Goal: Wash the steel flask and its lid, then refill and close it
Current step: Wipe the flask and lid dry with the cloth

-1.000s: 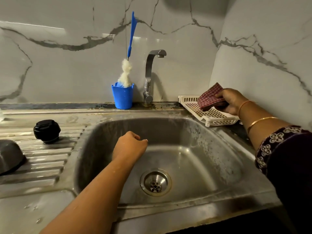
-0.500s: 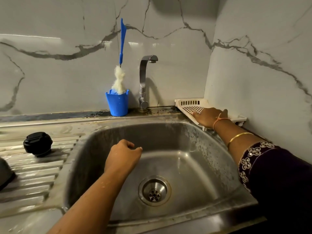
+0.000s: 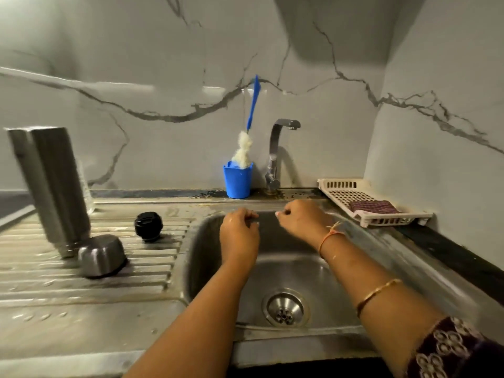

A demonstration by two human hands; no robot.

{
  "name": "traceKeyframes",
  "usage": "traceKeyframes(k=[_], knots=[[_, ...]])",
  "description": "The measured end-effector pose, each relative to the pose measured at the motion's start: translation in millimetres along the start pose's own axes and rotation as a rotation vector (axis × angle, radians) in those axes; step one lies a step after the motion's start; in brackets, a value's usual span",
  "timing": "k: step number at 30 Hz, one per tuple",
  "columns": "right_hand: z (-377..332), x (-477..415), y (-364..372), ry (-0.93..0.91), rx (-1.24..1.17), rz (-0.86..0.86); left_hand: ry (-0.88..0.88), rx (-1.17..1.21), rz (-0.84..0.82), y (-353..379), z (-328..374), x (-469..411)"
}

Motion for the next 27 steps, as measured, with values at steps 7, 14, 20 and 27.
traceKeyframes(k=[7,14,20,27], knots=[[-63.1,39.8,-4.1,0.018,-0.168,-0.051,0.18,-0.177,-0.37,-48.8,-1.4,27.9],[-105.3,78.8,31.7,0.064,-0.052,-0.282,0.239,-0.194,0.014,-154.1,-28.9,51.4],[-142.7,103.9,46.4,0.003,-0.026,-0.353,0.173,-0.083,0.384,-211.3,-44.7,55.0],[-139.4,95.9,51.3,0.016,-0.094,-0.292,-0.042,0.001,0.566,-241.5,-75.6,30.1]])
Point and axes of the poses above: each hand's wrist, its own x-axis away from the middle knuckle, its own y-axis out of the palm, z = x × y, the point moved 2 cm from there along -x, towards the middle knuckle, and after that the axes turned 10 degrees about y, right-handed, at the moved point
